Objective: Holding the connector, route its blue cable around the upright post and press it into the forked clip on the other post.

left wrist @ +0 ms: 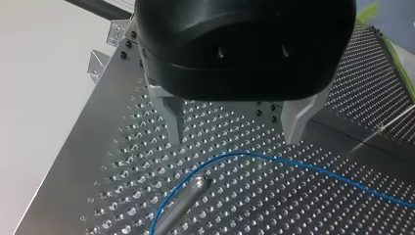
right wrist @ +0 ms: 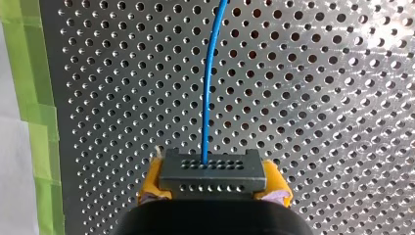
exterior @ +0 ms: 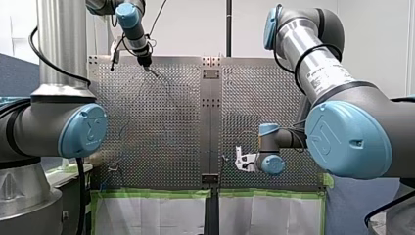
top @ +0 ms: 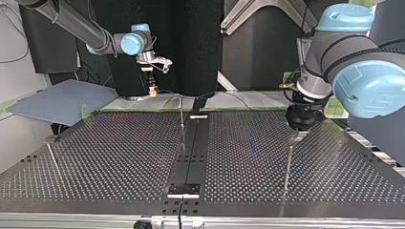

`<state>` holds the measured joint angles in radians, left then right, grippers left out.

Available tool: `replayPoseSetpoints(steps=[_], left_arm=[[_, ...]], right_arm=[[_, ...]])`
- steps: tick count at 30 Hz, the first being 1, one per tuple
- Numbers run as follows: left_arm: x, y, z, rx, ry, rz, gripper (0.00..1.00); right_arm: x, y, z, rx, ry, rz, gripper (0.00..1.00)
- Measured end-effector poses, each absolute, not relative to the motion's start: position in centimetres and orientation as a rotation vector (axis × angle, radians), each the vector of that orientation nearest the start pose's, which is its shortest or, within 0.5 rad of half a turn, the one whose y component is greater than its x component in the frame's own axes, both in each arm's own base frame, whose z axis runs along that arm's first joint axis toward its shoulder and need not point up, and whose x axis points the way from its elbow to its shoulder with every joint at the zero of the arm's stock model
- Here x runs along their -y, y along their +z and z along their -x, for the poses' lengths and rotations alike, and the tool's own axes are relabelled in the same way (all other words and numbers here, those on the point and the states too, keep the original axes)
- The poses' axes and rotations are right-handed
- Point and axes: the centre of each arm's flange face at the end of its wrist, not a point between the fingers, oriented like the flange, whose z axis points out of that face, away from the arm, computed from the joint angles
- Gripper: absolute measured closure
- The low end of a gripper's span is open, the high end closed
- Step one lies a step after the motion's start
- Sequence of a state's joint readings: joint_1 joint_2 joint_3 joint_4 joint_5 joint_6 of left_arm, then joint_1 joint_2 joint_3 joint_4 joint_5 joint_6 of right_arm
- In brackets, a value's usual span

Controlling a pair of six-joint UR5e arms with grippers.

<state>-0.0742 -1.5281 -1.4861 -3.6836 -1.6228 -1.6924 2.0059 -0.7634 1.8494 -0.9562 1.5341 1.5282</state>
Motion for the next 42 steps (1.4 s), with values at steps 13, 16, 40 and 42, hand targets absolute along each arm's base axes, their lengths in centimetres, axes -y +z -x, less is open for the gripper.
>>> replayPoseSetpoints(steps=[13, 16, 40, 42], left_arm=[[14.8, 50.5, -40.5, -2.013, 0.020, 0.146, 0.00], [14.6, 50.6, -40.5, -2.010, 0.041, 0.159, 0.00], [14.5, 50.6, -40.4, -2.006, 0.055, 0.163, 0.00], [14.5, 50.6, -40.4, -2.006, 0.055, 0.163, 0.00]], right_arm=[[46.3, -0.2, -36.9, 0.981, 1.437, -1.681, 0.99], [46.2, -0.3, -36.9, 0.982, 1.437, -1.682, 0.99], [46.2, -0.3, -36.9, 0.982, 1.437, -1.682, 0.99], [46.2, -0.2, -36.9, 0.982, 1.437, -1.682, 0.99]])
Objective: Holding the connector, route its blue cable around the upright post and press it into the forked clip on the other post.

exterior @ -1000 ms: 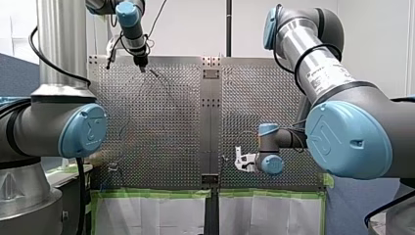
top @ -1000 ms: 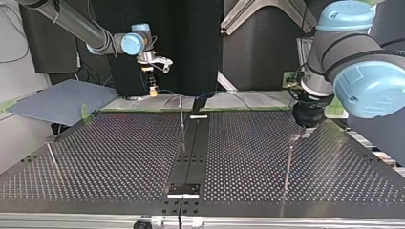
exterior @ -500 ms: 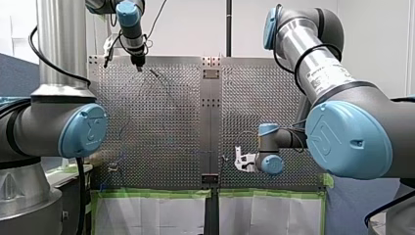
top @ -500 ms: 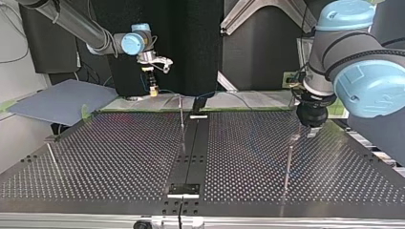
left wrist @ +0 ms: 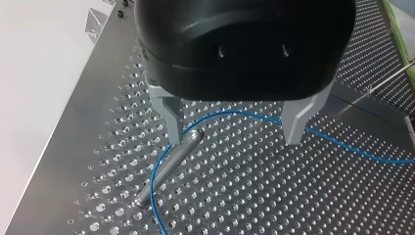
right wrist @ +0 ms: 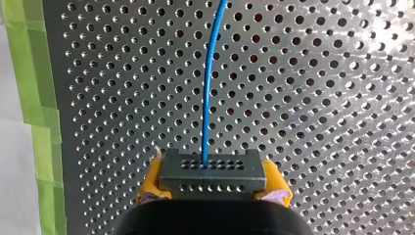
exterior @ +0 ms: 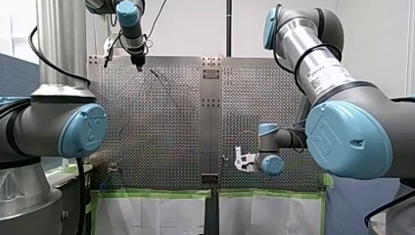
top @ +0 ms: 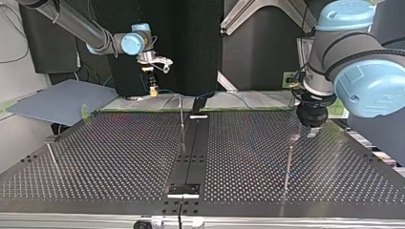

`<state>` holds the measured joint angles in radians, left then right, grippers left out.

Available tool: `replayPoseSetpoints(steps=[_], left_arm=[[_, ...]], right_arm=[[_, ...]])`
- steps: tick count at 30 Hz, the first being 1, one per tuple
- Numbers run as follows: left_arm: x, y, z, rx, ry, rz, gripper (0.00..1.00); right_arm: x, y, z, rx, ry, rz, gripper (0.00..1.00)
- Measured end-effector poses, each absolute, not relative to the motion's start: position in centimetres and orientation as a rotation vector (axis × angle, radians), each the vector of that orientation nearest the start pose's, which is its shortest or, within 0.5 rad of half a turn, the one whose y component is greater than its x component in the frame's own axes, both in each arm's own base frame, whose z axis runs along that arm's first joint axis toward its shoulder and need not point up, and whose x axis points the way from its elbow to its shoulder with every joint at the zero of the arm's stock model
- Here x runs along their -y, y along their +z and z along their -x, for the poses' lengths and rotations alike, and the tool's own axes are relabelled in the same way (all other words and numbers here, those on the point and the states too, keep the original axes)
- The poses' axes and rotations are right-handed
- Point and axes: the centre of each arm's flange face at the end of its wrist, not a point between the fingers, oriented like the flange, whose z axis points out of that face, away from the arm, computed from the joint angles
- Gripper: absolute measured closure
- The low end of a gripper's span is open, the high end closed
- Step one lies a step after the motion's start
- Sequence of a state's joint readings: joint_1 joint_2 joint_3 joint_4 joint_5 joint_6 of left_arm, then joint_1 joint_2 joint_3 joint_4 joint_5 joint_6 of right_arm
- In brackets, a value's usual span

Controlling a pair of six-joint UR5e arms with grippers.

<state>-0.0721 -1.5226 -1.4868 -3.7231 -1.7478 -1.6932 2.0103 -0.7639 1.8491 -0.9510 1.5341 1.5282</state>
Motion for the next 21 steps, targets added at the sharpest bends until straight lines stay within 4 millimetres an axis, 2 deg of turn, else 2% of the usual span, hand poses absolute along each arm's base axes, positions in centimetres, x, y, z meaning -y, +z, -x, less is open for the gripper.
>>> replayPoseSetpoints(steps=[13, 21], left_arm=[[14.7, 50.8, -40.6, -1.984, 0.058, 0.143, 0.00], [15.8, 50.9, -40.3, -1.938, 0.053, 0.064, 0.00]], right_arm=[[46.2, -0.3, -36.9, 0.981, 1.437, -1.681, 0.99], [46.3, -0.3, -36.9, 0.981, 1.438, -1.681, 0.99]])
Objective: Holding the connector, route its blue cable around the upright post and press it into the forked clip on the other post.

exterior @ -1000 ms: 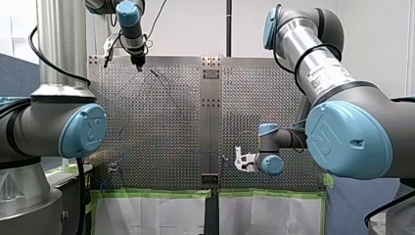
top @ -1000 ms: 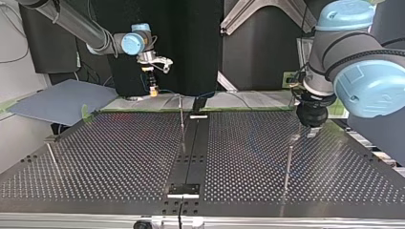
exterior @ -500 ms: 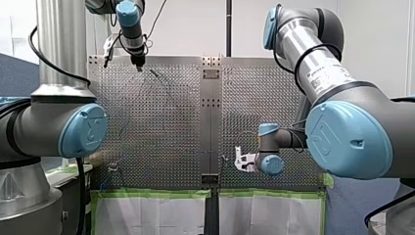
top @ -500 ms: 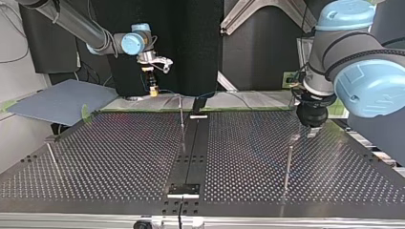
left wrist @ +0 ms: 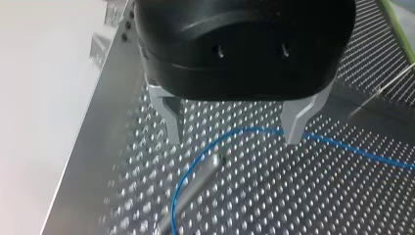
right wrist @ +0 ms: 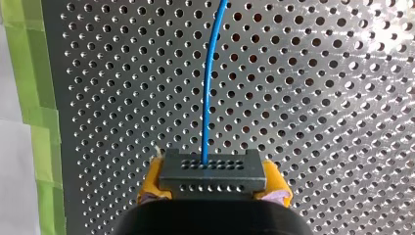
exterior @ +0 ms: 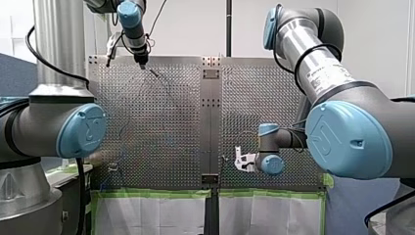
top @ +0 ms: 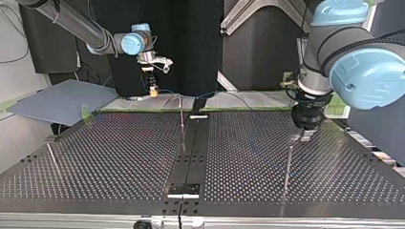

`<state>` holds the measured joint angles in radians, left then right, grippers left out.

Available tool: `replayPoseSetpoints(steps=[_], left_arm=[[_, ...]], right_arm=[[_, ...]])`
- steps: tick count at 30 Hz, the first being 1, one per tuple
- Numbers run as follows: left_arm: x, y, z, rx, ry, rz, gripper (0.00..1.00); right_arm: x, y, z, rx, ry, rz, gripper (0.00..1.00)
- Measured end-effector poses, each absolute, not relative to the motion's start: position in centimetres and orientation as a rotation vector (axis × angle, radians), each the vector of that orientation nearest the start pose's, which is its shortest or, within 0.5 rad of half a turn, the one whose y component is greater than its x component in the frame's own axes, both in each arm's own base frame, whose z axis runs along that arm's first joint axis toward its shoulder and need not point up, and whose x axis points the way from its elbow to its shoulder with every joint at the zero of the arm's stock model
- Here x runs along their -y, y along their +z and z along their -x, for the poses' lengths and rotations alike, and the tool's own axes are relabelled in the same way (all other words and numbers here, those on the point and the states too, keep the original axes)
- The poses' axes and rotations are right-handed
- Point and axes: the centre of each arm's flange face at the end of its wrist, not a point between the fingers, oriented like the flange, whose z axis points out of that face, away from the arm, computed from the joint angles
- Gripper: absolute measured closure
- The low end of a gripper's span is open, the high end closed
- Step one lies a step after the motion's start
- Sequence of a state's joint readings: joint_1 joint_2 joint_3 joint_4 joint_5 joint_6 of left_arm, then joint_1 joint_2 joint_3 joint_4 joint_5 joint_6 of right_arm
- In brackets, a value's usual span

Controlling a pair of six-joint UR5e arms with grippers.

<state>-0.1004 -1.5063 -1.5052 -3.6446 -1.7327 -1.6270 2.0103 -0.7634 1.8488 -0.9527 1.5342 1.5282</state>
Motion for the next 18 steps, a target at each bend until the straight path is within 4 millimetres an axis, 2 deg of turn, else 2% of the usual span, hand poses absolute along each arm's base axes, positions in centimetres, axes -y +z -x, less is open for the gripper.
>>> replayPoseSetpoints(steps=[7, 18], left_arm=[[17.6, 49.3, -39.6, -1.923, 0.018, -0.055, 0.00], [19.7, 45.1, -39.0, -1.920, 0.042, -0.209, 0.00]], right_arm=[[46.3, -0.2, -36.9, 0.980, 1.439, -1.679, 0.99], [46.3, -0.2, -36.9, 0.980, 1.439, -1.679, 0.99]])
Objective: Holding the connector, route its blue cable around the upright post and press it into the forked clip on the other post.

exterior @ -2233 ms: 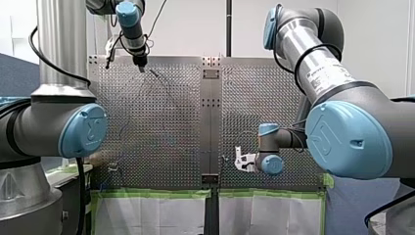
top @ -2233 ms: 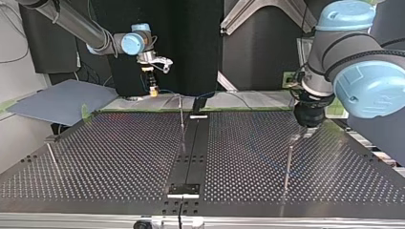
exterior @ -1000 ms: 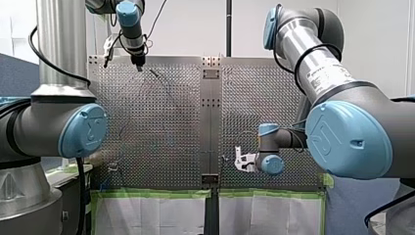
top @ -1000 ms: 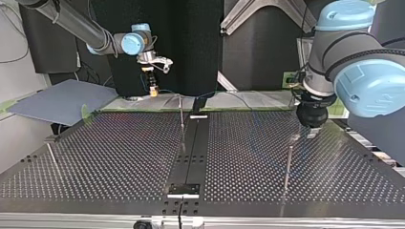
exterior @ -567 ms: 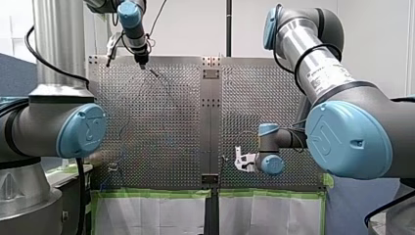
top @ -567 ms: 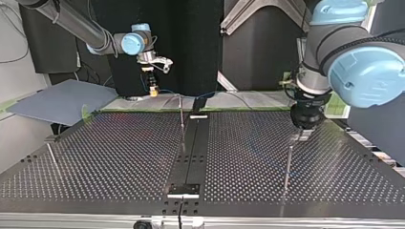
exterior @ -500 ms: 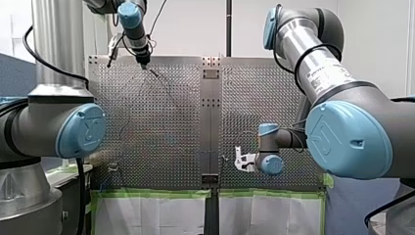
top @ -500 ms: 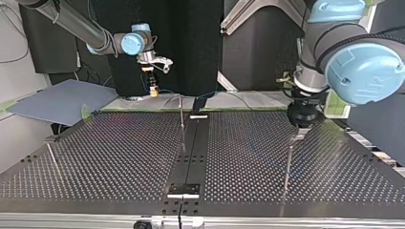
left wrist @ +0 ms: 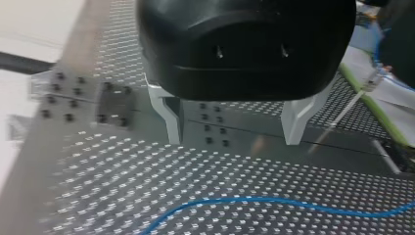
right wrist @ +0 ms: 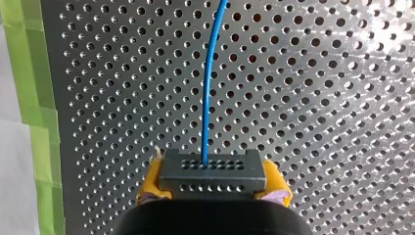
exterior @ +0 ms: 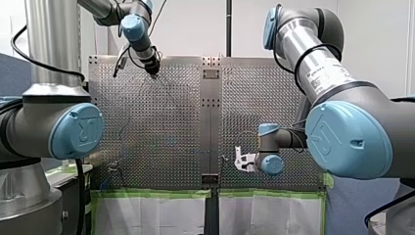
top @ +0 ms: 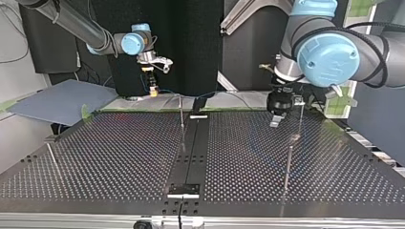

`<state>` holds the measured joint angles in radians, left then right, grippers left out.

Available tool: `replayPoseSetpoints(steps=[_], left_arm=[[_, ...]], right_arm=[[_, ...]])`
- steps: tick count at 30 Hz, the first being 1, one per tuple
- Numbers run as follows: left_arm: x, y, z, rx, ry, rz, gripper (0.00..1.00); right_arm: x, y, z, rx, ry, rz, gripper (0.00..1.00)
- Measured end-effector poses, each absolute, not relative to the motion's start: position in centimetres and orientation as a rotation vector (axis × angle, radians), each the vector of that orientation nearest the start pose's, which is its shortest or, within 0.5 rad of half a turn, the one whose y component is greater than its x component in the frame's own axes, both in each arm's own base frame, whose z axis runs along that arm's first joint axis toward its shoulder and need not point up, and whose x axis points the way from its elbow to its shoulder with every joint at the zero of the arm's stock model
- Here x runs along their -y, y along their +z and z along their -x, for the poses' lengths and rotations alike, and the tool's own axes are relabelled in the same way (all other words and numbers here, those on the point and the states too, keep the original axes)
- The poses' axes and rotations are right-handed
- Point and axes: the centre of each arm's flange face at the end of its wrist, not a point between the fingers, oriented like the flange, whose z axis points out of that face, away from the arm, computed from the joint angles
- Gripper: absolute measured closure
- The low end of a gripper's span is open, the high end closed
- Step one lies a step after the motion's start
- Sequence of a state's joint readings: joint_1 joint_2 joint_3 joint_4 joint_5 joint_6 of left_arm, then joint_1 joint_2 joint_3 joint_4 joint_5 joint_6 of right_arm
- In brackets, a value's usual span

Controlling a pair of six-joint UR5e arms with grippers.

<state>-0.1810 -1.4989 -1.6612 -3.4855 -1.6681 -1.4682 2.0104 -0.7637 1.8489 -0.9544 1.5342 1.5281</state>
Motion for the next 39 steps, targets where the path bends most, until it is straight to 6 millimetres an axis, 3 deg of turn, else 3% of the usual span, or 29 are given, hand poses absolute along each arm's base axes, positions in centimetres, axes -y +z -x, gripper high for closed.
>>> replayPoseSetpoints(steps=[5, 11, 25, 39], left_arm=[[20.1, 41.6, -39.6, -1.949, 0.102, -0.259, 0.00], [21.1, 39.5, -40.6, -1.943, 0.151, -0.312, 0.00], [23.4, 42.2, -42.1, -1.773, 0.202, -0.395, 0.00], [24.4, 41.6, -45.0, -1.674, 0.279, -0.464, 0.00]], right_arm=[[46.2, -0.2, -37.0, 0.978, 1.440, -1.681, 0.99], [46.1, -0.2, -37.1, 0.976, 1.443, -1.682, 0.99], [46.1, -0.2, -37.2, 0.976, 1.455, -1.681, 0.99], [46.1, -0.2, -37.2, 0.976, 1.457, -1.682, 0.99]])
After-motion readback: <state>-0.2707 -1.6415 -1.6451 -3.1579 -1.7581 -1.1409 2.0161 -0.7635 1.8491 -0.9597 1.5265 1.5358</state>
